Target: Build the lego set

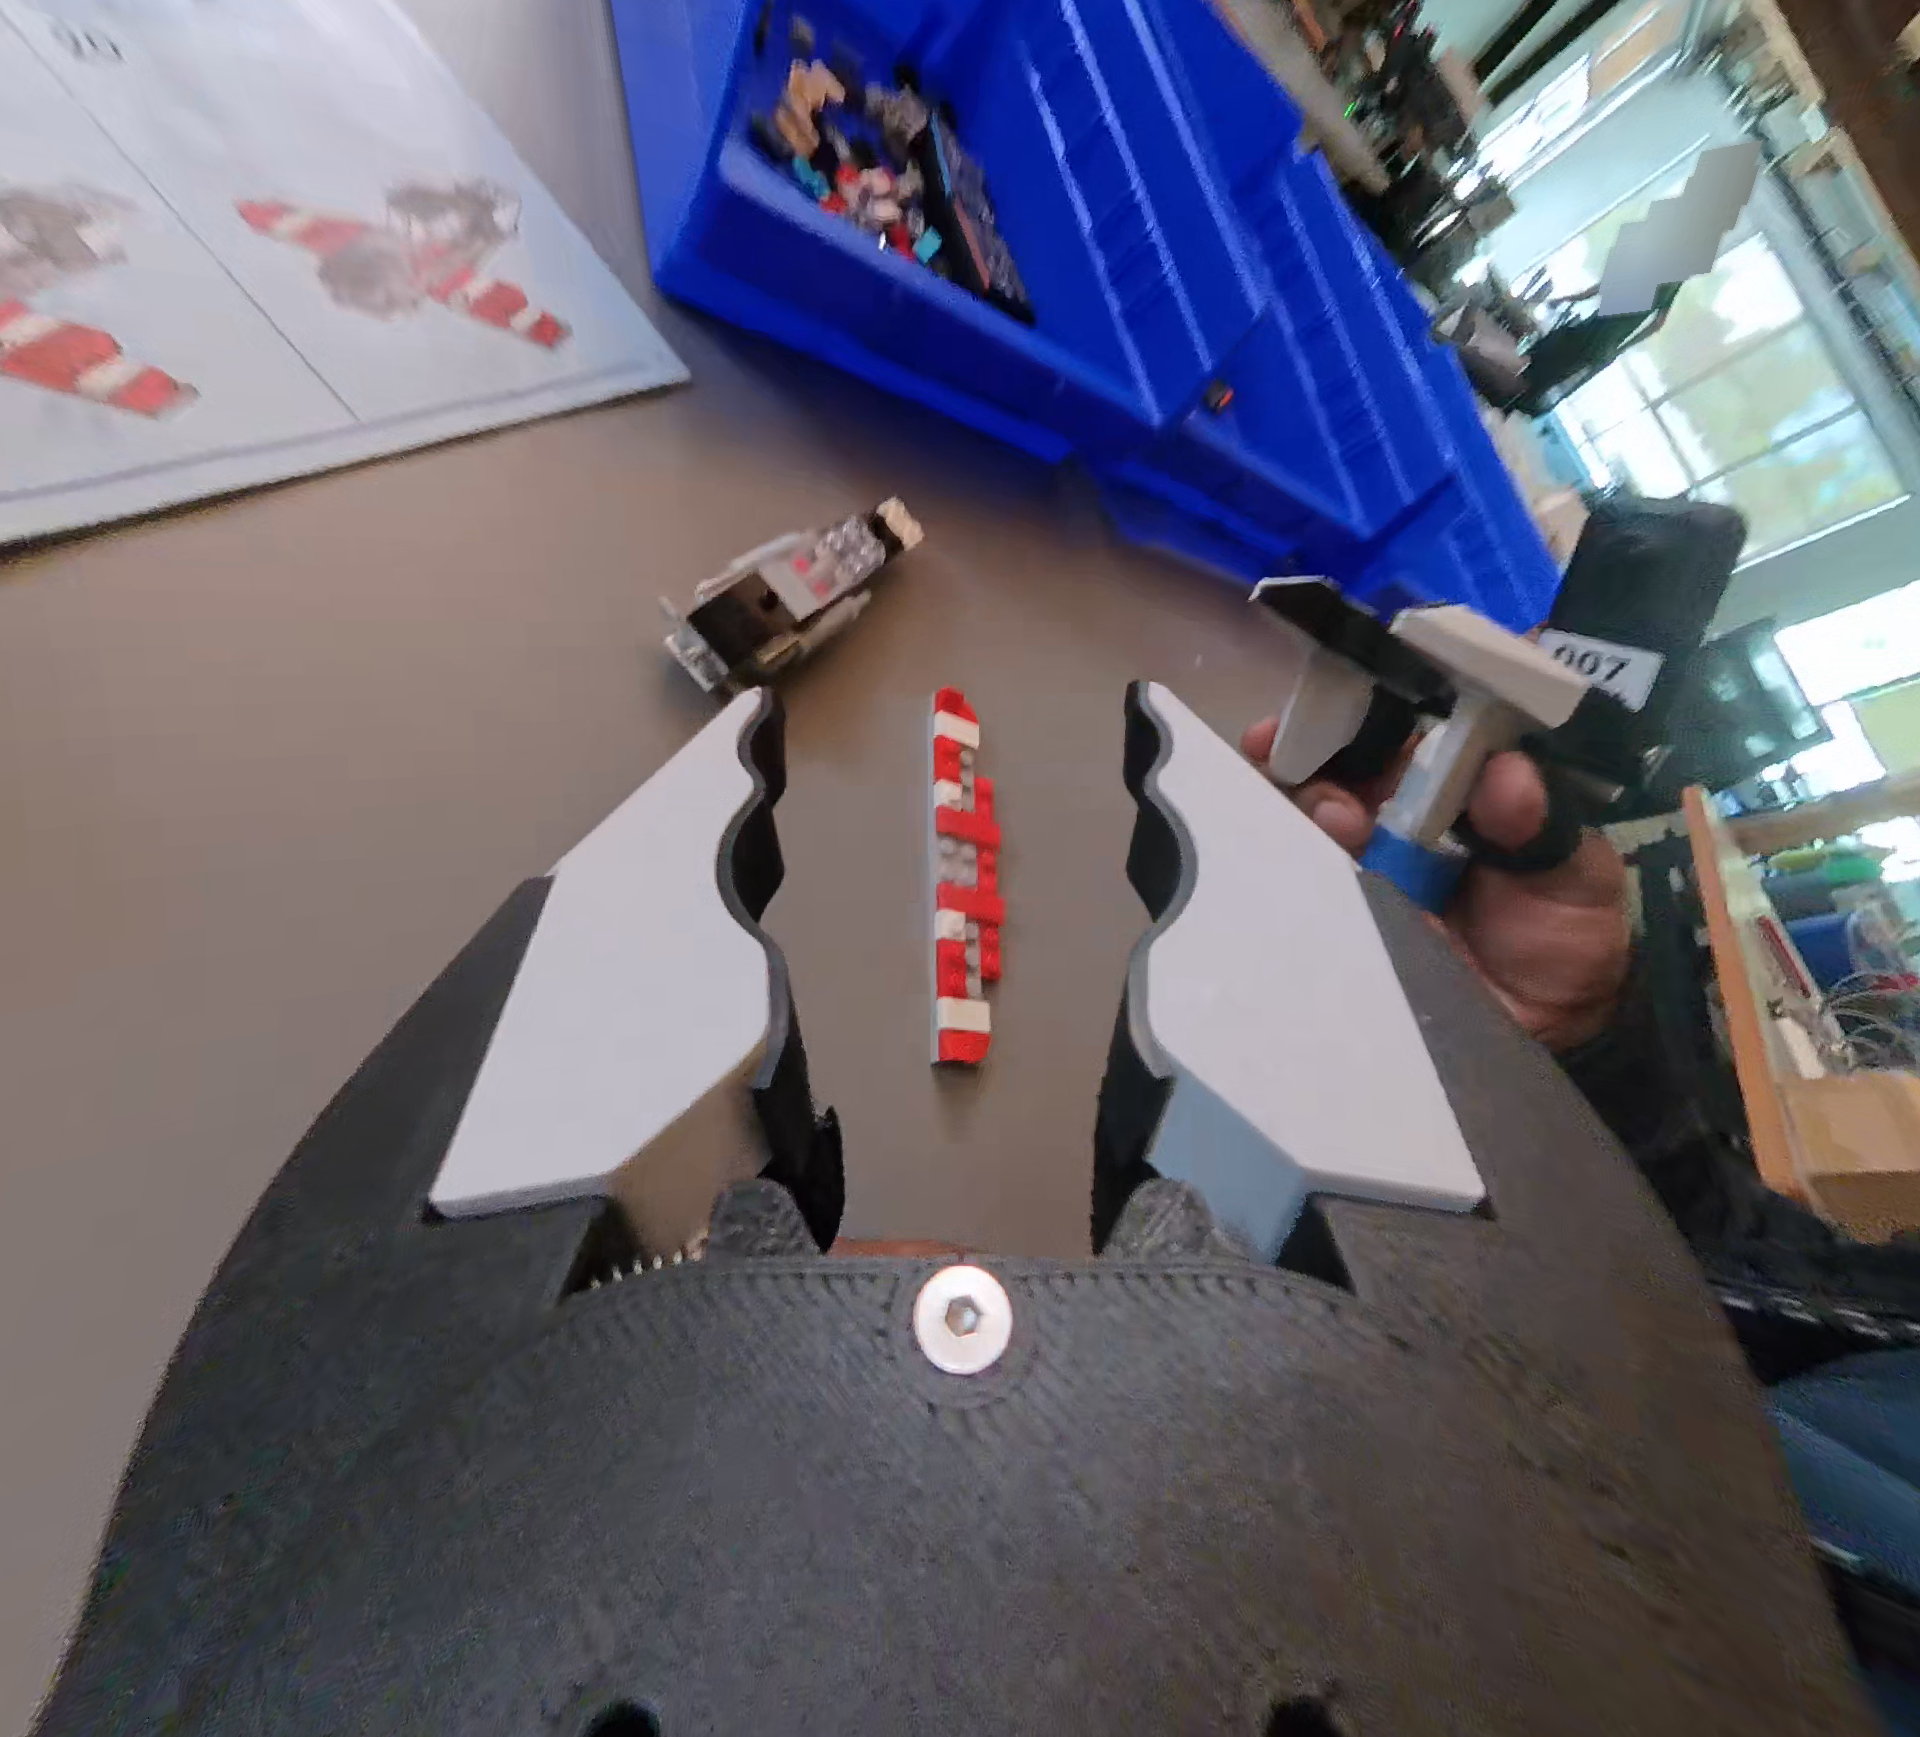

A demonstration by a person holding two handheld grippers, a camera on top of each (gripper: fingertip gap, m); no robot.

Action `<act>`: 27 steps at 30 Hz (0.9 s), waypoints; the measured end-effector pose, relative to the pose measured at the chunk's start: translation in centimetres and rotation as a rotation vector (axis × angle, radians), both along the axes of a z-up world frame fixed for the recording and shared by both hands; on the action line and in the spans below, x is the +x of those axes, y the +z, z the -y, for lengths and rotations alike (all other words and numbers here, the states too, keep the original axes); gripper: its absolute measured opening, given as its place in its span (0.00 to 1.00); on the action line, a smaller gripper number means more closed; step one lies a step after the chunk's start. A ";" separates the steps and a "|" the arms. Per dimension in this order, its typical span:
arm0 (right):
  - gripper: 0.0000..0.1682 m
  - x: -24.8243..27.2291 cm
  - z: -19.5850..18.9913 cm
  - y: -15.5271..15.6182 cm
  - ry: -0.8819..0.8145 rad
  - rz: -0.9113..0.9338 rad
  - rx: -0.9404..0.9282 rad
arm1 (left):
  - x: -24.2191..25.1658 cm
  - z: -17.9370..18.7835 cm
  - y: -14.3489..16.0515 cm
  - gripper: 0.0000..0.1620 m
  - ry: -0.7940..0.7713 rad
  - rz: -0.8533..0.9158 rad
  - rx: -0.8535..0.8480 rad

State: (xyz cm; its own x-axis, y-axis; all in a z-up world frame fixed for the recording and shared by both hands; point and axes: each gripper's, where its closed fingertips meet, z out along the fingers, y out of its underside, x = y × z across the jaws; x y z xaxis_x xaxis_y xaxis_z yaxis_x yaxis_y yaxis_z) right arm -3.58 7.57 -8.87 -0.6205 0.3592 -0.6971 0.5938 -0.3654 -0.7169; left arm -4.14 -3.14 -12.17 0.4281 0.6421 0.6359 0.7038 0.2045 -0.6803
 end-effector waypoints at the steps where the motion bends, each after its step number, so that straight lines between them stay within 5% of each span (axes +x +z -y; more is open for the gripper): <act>1: 0.23 0.0 0.0 0.0 -0.003 -0.003 0.005 | -0.1 0.0 0.6 0.42 0.007 -0.015 0.019; 6: 0.25 -0.5 -0.5 -1.0 -0.060 -0.020 0.125 | 0.6 -1.2 1.6 0.44 -0.020 -0.084 0.016; 14: 0.34 -3.3 -4.5 -4.8 -0.300 -0.114 0.784 | 1.6 -4.3 2.2 0.50 -0.081 -0.146 -0.071; 27: 0.38 -3.2 -3.9 -6.2 -0.295 -0.130 0.921 | 4.2 -8.7 3.0 0.51 -0.196 -0.154 0.010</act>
